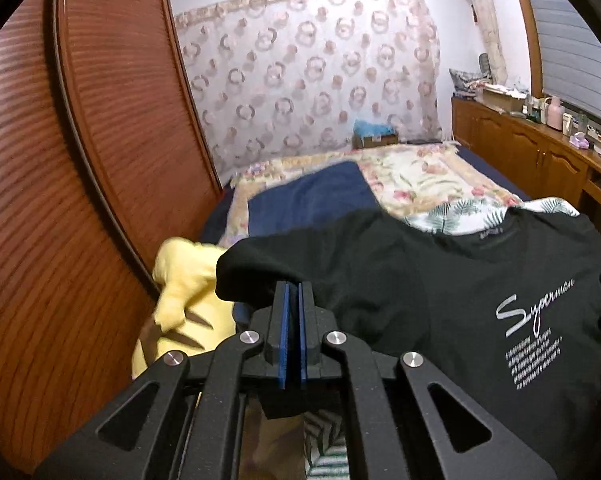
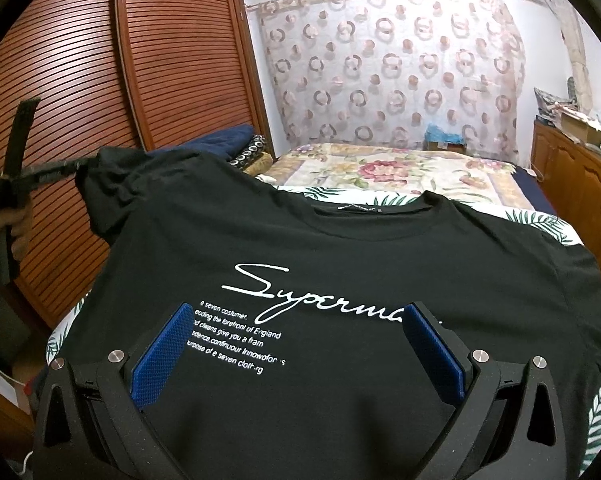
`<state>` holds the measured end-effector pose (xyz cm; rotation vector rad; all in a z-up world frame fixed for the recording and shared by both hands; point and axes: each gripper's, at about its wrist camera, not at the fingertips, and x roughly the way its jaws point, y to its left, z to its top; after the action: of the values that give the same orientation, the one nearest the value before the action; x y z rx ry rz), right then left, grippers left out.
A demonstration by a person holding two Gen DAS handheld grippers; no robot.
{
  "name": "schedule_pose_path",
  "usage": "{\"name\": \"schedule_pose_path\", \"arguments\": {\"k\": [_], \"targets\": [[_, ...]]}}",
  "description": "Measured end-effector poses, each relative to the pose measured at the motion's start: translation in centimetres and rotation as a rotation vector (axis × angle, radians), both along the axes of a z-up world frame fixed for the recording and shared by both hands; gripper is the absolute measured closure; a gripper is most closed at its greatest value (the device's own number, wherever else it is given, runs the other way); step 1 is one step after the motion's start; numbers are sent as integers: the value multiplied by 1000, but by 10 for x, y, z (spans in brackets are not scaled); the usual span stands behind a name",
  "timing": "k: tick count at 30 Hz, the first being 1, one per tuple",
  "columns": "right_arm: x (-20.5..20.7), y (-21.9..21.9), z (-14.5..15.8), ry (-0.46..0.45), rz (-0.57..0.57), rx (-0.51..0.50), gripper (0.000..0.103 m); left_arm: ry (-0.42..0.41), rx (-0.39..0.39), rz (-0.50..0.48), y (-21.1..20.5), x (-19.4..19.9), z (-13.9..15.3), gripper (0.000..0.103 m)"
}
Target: Fold small clothes
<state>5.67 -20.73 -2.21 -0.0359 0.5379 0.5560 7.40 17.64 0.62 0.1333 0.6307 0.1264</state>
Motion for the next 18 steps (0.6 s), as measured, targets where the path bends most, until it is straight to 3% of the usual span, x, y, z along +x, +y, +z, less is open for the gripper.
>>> {"name": "schedule_pose_path", "arguments": {"k": [7, 18], "targets": [[2, 0, -1, 7, 0, -1, 0, 29, -47, 4, -1, -19, -25, 99], [4, 1, 0, 8, 5, -13, 0, 16, -90, -5, -12, -40, -28, 99]]}}
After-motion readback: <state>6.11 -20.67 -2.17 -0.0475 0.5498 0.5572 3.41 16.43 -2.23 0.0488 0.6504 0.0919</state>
